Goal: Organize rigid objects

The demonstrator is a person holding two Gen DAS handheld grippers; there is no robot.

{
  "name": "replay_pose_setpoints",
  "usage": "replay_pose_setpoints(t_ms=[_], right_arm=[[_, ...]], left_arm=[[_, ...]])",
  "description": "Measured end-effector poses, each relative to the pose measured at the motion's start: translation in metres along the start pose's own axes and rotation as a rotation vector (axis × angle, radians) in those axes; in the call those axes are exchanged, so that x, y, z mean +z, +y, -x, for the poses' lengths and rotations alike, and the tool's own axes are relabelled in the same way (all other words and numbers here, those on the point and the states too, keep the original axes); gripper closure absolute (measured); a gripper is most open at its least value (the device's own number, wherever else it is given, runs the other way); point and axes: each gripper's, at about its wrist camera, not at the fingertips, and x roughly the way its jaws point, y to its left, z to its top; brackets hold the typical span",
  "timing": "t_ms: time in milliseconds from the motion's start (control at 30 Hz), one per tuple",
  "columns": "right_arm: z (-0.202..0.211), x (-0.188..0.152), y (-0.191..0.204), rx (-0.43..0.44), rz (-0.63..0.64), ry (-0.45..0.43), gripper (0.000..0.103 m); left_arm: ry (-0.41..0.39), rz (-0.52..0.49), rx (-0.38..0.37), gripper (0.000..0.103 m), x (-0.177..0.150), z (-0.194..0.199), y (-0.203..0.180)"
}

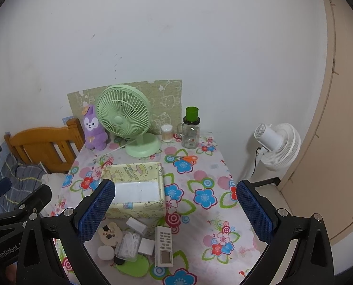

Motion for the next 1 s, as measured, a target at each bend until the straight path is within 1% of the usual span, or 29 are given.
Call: replay_pose_setpoints(t_ms=[267, 667, 1000], right_arm=[[-0.002, 0.000, -0.002, -0.010, -0.001, -0.005, 0.000], [0.007, -0.001, -0.007, -0.041, -0.009, -0.039, 0.000], [0.011, -0.002, -0.010, -0.053, -0.019, -0.047, 0.000]], left_arm=[[0.002, -0.003, -0.014, 0.000, 0.001, -0.002, -0.002], [-0.023, -0.016, -0.044, 0.000, 0.003, 0.000, -0.008], [-0.036, -0.020, -0.049, 0.000, 0.001, 0.002, -0.009]])
